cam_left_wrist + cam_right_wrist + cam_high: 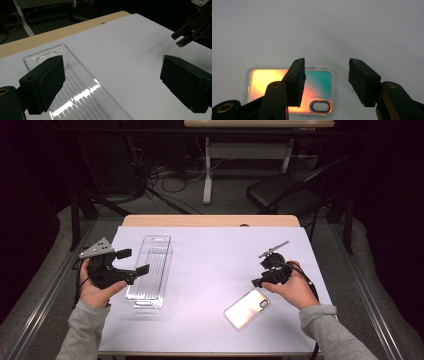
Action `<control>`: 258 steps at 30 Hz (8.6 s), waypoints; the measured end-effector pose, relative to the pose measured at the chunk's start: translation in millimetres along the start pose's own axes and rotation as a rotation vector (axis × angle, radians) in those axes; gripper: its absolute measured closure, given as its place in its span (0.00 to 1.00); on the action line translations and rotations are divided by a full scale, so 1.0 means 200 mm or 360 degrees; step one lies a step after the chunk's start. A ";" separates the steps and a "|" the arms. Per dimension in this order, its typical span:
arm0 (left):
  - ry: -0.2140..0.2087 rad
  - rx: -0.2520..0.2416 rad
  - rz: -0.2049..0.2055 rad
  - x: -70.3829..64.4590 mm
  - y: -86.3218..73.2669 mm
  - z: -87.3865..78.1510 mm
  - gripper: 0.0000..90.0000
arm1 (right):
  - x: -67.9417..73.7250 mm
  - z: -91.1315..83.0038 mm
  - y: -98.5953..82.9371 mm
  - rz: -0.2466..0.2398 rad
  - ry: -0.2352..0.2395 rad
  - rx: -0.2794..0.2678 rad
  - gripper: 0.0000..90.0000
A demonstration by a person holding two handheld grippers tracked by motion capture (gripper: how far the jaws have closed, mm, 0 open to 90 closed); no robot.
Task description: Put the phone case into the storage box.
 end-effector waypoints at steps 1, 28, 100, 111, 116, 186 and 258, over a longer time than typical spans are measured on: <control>0.0001 0.0006 0.0003 0.00 0.00 0.00 0.07 | 0.00 0.01 0.00 0.0011 0.0002 -0.0006 0.52; 0.0017 0.0008 -0.0010 0.02 -0.02 -0.01 0.09 | -0.05 0.12 -0.03 0.0055 -0.0032 0.0258 0.60; 0.0033 0.0011 -0.0027 0.04 -0.03 -0.02 0.09 | -0.04 0.26 -0.07 -0.0050 -0.0104 0.0598 0.97; 0.0040 0.0005 -0.0033 0.04 -0.03 -0.02 0.09 | -0.04 0.26 -0.07 -0.0037 -0.0103 0.0593 0.97; 0.0038 0.0000 -0.0034 0.05 -0.03 -0.02 0.09 | -0.04 0.26 -0.06 -0.0029 -0.0105 0.0611 0.97; 0.0032 -0.0003 -0.0014 0.02 -0.02 -0.01 0.10 | 0.14 -0.05 0.12 -0.0135 -0.0131 0.0168 0.98; -0.0167 0.0028 0.0061 -0.21 -0.03 0.18 0.18 | 0.47 -0.12 0.33 -0.0440 -0.0197 -0.0185 0.98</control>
Point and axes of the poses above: each handheld gripper's, and its own axes: z roughly forward along the jaws, y roughly out of its top, x roughly to its left, the point moved 2 cm from there along z, roughly forward along the jaws
